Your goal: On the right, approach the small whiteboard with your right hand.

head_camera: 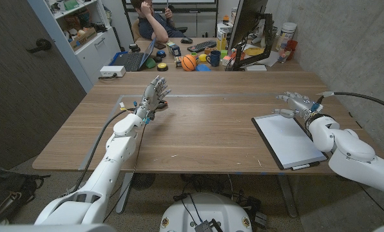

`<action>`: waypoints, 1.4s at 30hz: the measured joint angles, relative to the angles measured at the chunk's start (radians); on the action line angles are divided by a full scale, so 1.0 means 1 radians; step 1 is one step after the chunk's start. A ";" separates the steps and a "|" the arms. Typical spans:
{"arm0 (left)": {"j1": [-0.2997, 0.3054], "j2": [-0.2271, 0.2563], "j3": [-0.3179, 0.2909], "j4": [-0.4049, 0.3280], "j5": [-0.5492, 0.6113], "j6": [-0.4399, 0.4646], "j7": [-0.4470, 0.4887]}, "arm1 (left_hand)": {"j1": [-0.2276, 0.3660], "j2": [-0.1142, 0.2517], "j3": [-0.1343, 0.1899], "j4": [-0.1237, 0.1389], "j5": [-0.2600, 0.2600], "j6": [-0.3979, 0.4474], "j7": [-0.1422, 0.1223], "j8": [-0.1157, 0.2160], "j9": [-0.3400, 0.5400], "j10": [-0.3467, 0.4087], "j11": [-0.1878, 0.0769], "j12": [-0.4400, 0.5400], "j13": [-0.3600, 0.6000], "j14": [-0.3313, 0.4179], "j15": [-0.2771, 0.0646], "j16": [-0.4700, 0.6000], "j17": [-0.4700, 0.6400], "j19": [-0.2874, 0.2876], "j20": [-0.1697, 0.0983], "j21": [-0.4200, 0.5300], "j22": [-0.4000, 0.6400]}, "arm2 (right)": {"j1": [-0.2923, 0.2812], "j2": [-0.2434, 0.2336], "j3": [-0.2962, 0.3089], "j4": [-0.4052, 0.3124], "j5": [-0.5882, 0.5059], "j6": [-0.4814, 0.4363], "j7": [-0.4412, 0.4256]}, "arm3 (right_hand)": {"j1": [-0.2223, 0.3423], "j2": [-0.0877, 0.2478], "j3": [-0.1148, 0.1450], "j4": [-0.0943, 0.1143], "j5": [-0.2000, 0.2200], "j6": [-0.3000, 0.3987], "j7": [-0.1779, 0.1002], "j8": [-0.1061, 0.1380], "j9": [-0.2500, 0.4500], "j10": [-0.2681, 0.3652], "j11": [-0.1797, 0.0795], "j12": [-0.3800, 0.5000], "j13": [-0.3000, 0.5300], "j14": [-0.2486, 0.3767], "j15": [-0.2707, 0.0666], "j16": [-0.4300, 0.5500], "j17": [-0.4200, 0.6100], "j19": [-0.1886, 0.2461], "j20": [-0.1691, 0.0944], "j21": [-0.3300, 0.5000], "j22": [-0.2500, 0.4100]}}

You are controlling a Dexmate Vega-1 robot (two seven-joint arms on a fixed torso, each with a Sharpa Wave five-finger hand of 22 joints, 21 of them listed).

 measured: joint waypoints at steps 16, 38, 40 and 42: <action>0.017 0.000 0.006 -0.031 0.004 0.014 0.013 | 0.000 0.000 0.000 0.000 0.000 0.000 0.000 0.000 0.000 0.000 0.000 0.000 0.000 0.000 0.000 0.000 0.000 0.000 0.000 0.000 0.000 | 0.004 -0.053 -0.014 0.000 0.092 -0.009 -0.024 | 0.046 0.007 -0.017 -0.017 0.013 0.045 -0.002 -0.007 -0.005 0.053 -0.021 0.008 -0.005 0.085 -0.036 0.008 -0.008 0.112 -0.005 -0.004 0.000; 0.045 0.002 0.011 -0.077 0.007 0.029 0.028 | 0.000 0.000 -0.008 0.000 0.000 0.000 0.000 0.000 0.000 0.000 0.000 0.000 0.000 0.000 0.000 0.000 0.000 0.000 0.000 -0.004 0.000 | -0.017 -0.137 -0.018 -0.022 0.181 -0.003 -0.060 | 0.133 -0.017 -0.099 -0.032 0.040 0.149 -0.003 -0.012 -0.002 0.184 -0.055 -0.004 -0.004 0.296 -0.091 0.010 -0.014 0.545 -0.002 -0.015 -0.009; 0.054 0.003 0.011 -0.091 0.007 0.029 0.029 | 0.000 0.000 -0.010 -0.002 0.000 0.000 0.000 0.000 0.000 0.000 0.000 0.000 0.000 0.000 0.000 0.000 0.000 0.000 0.000 -0.004 0.000 | -0.021 -0.144 -0.018 -0.027 0.196 -0.003 -0.068 | 0.136 -0.020 -0.107 -0.029 0.041 0.177 -0.004 -0.006 -0.002 0.214 -0.064 0.004 -0.004 0.321 -0.092 0.007 -0.014 0.570 -0.003 -0.028 -0.009; 0.058 0.003 0.011 -0.096 0.006 0.030 0.030 | 0.000 0.000 -0.011 -0.003 0.000 0.000 0.000 0.000 0.000 0.000 0.000 0.000 0.000 0.000 0.000 0.000 0.000 0.000 0.000 -0.004 0.000 | -0.025 -0.151 -0.018 -0.031 0.202 -0.004 -0.072 | 0.138 -0.022 -0.118 -0.027 0.046 0.200 -0.004 -0.004 -0.002 0.234 -0.070 0.004 -0.004 0.344 -0.092 0.007 -0.014 0.596 -0.007 -0.037 -0.009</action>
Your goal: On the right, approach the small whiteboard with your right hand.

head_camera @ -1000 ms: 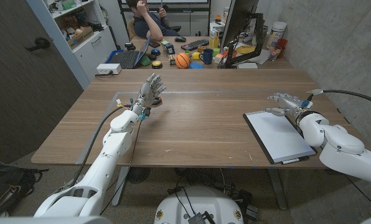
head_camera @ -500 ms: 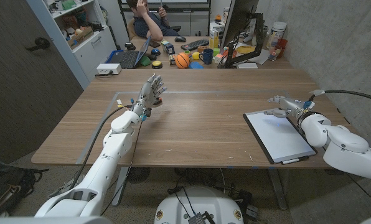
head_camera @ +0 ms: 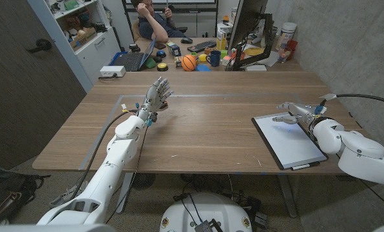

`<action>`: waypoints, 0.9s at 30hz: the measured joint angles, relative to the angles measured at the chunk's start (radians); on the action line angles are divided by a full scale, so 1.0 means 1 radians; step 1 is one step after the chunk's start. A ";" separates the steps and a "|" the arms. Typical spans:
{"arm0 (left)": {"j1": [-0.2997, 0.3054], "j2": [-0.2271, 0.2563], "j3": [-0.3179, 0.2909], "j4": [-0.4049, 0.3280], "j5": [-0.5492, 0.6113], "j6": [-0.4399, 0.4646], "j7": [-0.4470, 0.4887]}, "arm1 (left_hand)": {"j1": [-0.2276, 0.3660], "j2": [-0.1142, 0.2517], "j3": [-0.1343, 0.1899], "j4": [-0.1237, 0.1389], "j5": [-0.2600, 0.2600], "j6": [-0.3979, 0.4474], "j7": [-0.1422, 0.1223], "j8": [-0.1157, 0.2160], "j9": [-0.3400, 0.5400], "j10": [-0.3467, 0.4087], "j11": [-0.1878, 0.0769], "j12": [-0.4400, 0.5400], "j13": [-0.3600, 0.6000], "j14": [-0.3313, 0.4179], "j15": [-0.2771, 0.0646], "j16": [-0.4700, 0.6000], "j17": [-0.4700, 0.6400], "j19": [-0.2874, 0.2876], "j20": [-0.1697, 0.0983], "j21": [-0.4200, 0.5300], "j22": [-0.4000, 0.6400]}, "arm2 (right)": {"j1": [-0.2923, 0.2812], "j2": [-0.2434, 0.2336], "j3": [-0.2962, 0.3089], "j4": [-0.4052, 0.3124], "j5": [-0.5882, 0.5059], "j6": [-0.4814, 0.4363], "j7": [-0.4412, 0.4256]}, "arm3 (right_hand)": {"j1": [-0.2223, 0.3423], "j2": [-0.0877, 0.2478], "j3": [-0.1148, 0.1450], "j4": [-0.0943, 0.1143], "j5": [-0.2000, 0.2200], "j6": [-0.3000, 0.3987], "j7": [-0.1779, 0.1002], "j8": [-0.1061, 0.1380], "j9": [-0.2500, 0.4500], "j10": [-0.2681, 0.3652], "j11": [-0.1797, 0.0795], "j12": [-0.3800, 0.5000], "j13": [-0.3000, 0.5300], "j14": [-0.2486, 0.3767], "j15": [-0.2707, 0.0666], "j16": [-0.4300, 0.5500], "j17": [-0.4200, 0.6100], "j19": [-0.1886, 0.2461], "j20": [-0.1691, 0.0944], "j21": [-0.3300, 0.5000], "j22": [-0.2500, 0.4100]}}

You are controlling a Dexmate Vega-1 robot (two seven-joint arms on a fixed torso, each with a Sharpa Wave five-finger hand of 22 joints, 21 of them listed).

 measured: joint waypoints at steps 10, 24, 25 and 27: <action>0.024 0.003 -0.002 -0.030 -0.005 0.001 0.003 | 0.000 0.000 0.000 0.000 0.008 0.000 0.000 0.000 0.000 0.000 0.000 0.000 0.000 0.000 0.000 0.000 0.000 0.000 0.000 0.000 0.000 | -0.023 -0.030 0.008 -0.023 0.028 -0.016 -0.023 | 0.004 -0.004 -0.012 -0.001 0.000 0.036 0.001 0.000 0.000 0.026 -0.016 0.000 0.000 0.024 0.000 -0.005 0.000 0.021 -0.008 -0.015 0.000; 0.052 0.011 -0.012 -0.061 -0.014 0.003 0.002 | 0.000 0.000 -0.004 0.004 0.008 0.000 0.000 0.000 0.000 0.000 0.000 0.000 0.000 0.000 0.000 0.000 0.000 0.000 0.000 0.000 0.000 | -0.038 -0.052 0.011 -0.053 0.050 -0.035 -0.048 | 0.004 -0.004 -0.020 0.007 0.000 0.052 -0.004 0.000 0.000 0.039 -0.018 0.000 0.000 0.039 -0.001 -0.005 0.000 0.038 -0.013 -0.033 0.000; 0.054 0.013 -0.014 -0.064 -0.015 0.003 0.001 | 0.000 0.000 -0.004 0.004 0.008 0.000 0.000 0.000 0.000 0.000 0.000 0.000 0.000 0.000 0.000 0.000 0.000 0.000 0.000 0.000 0.000 | -0.038 -0.054 0.009 -0.058 0.051 -0.038 -0.051 | 0.004 -0.004 -0.020 0.007 0.000 0.052 -0.004 0.000 0.000 0.039 -0.018 0.000 0.000 0.040 -0.002 -0.005 0.000 0.038 -0.013 -0.033 0.000; 0.057 0.014 -0.016 -0.067 -0.016 0.003 0.000 | 0.000 0.000 -0.004 0.004 0.008 0.000 0.000 0.000 0.000 0.000 0.000 0.000 0.000 0.000 0.000 0.000 0.000 0.000 0.000 0.000 0.000 | -0.038 -0.055 0.008 -0.062 0.054 -0.042 -0.054 | 0.004 -0.004 -0.024 0.003 0.000 0.056 -0.001 0.000 0.000 0.039 -0.018 0.000 0.000 0.042 -0.003 -0.005 0.000 0.037 -0.013 -0.037 0.000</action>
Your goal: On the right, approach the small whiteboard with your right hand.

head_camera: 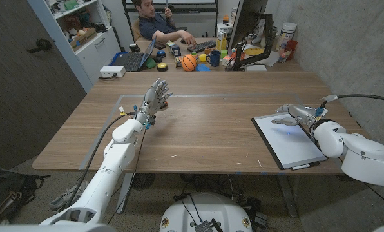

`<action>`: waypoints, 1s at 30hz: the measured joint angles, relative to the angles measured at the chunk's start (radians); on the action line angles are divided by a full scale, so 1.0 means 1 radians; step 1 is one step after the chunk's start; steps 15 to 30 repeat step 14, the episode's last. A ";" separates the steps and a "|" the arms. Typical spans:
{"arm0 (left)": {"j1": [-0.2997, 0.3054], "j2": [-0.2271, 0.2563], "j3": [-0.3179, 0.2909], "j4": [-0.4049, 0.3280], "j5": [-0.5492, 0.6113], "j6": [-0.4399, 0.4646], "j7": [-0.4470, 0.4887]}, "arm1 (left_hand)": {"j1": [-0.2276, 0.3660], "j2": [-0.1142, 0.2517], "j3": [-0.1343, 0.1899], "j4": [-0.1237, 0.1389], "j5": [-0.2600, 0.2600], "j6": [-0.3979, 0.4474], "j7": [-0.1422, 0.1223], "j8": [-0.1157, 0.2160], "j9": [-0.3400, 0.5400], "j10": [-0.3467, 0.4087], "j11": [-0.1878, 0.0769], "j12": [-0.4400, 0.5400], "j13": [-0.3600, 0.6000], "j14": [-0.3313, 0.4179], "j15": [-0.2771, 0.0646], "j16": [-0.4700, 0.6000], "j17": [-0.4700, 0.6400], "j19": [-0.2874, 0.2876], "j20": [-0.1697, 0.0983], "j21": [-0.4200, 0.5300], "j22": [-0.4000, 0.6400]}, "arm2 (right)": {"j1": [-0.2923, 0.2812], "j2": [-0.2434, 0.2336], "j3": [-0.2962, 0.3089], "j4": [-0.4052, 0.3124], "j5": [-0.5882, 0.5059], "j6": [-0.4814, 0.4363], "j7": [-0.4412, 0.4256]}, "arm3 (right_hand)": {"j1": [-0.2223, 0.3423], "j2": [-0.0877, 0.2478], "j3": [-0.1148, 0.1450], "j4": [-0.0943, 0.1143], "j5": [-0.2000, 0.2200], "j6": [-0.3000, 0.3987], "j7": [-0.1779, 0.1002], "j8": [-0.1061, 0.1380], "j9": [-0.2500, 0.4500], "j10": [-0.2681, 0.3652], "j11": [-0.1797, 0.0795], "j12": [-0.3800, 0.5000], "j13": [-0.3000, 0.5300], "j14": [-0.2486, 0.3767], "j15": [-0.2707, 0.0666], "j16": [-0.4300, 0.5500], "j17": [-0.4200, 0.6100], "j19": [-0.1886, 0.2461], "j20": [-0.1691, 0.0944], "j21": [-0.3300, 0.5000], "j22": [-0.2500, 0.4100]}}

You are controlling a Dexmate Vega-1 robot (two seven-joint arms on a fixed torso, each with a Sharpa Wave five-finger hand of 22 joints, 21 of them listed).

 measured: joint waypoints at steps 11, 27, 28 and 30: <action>0.010 0.006 -0.008 -0.010 -0.008 0.000 -0.012 | 0.000 0.000 0.000 0.000 0.000 0.000 0.000 0.000 0.000 0.000 0.000 0.000 0.000 0.000 0.000 0.000 0.000 0.000 0.000 0.000 0.000 | -0.004 -0.008 -0.007 -0.024 0.012 -0.024 -0.016 | 0.000 0.000 -0.004 0.004 0.008 0.003 0.004 0.000 0.000 0.000 0.000 0.000 0.000 0.000 0.000 -0.007 0.000 0.007 -0.007 -0.007 0.000; 0.013 0.008 -0.010 -0.011 -0.010 0.000 -0.015 | 0.000 0.000 -0.004 -0.004 0.000 0.000 0.000 0.000 0.000 0.000 0.000 0.000 0.000 0.000 0.000 0.000 0.000 0.000 0.000 0.000 0.000 | -0.005 -0.009 -0.010 -0.029 0.014 -0.029 -0.019 | 0.000 0.000 -0.004 0.004 0.008 0.003 0.004 0.000 0.000 0.000 0.000 0.000 0.000 0.004 0.004 -0.007 0.000 0.007 -0.007 -0.011 0.000; 0.013 0.008 -0.010 -0.011 -0.010 0.000 -0.015 | 0.000 0.000 -0.004 -0.004 0.000 0.000 0.000 0.000 0.000 0.000 0.000 0.000 0.000 0.000 0.000 0.000 0.000 0.000 0.000 0.000 0.000 | -0.005 -0.009 -0.010 -0.029 0.014 -0.029 -0.019 | 0.000 0.000 -0.004 0.004 0.008 0.003 0.004 0.000 0.000 0.000 0.000 0.000 0.000 0.004 0.004 -0.007 0.000 0.007 -0.007 -0.011 0.000; 0.013 0.008 -0.010 -0.011 -0.010 0.000 -0.015 | 0.000 0.000 -0.004 -0.004 0.000 0.000 0.000 0.000 0.000 0.000 0.000 0.000 0.000 0.000 0.000 0.000 0.000 0.000 0.000 0.000 0.000 | -0.005 -0.009 -0.010 -0.029 0.014 -0.029 -0.019 | 0.000 0.000 -0.004 0.004 0.008 0.003 0.004 0.000 0.000 0.000 0.000 0.000 0.000 0.004 0.004 -0.007 0.000 0.007 -0.007 -0.011 0.000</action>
